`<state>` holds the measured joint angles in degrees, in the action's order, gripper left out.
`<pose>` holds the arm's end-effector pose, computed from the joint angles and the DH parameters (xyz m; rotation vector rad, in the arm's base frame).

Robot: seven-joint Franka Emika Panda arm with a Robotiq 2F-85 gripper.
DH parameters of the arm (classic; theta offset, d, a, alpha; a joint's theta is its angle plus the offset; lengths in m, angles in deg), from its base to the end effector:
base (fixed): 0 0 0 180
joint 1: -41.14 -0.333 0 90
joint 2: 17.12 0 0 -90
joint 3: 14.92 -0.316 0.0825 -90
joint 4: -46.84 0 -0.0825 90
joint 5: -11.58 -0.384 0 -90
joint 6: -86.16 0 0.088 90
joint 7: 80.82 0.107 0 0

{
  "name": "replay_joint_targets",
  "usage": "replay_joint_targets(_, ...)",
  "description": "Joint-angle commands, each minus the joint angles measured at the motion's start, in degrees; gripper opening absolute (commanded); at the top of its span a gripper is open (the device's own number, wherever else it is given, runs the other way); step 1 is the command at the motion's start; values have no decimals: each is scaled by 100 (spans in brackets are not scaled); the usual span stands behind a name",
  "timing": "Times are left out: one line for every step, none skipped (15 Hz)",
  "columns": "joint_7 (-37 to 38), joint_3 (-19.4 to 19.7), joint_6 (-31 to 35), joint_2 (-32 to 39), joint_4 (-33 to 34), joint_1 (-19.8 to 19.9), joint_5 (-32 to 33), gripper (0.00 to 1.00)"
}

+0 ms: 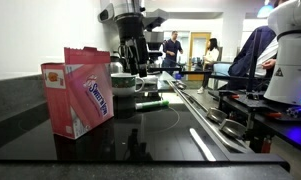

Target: Remove the marker from the mug

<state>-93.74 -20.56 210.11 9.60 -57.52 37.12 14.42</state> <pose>0.6256 0.1005 0.2722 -3.0594 -0.6466 0.1902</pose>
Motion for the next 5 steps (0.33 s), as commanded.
replay_joint_targets(-220,-33,429,-871,-760,205,-131,100)
replay_joint_targets(-284,-22,435,-1066,-865,232,-95,100)
replay_joint_targets(-347,-6,365,-1212,-936,242,-40,100)
replay_joint_targets(-387,6,384,-1355,-1033,252,-29,100)
replay_joint_targets(-324,30,322,-1435,-1078,238,0,100)
